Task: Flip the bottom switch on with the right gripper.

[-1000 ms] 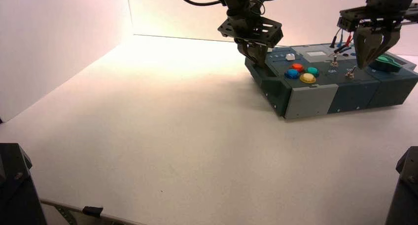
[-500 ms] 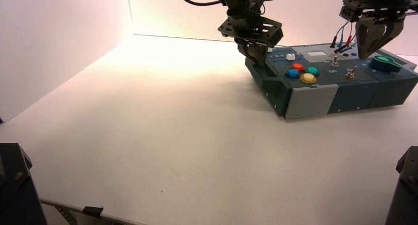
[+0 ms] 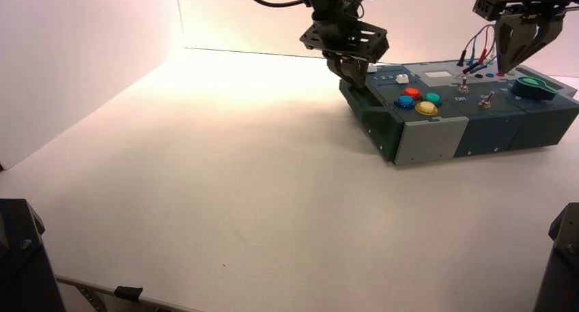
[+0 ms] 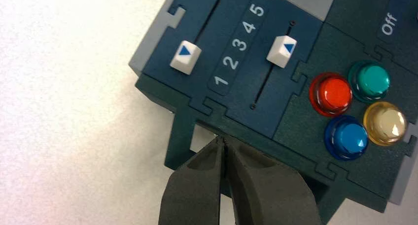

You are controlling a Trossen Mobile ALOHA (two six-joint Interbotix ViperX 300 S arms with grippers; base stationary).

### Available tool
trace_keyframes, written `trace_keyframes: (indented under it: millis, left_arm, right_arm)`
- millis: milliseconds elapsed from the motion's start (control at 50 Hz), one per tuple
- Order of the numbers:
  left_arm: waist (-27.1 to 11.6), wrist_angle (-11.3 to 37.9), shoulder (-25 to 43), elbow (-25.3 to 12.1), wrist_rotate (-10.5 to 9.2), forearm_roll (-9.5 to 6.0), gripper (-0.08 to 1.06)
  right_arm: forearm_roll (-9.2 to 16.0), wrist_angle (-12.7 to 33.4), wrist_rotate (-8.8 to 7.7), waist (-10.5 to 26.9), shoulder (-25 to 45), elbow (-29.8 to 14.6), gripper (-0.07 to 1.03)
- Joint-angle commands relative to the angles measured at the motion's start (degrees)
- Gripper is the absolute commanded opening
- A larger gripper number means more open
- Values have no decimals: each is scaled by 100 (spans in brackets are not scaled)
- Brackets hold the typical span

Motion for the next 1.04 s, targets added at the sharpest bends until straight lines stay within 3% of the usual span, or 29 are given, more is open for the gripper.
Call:
trace_keyframes:
  millis: [20,260,460,860,1040]
  left_arm:
    - [193,26,-123,-158,35,35,-3]
    - [264,-88,-272,-422,26,79,-3]
    - [264,44,-308,-694,97,264,-3]
    - [264,352,-123,-1151,132,272,-3]
    - [272,422,-141,-1187,158,281,-3]
  right_arm:
    - [26,-26,-9,18,-185,-105,-2]
    - [26,-26,-9,26,-343,-79,-2]
    - [53,-26,-9,26,-378,-62,-2]
    - [62,-18,-9,26,-431,-44,-2]
    - [62,-18,-9,26,-457,-35,-2]
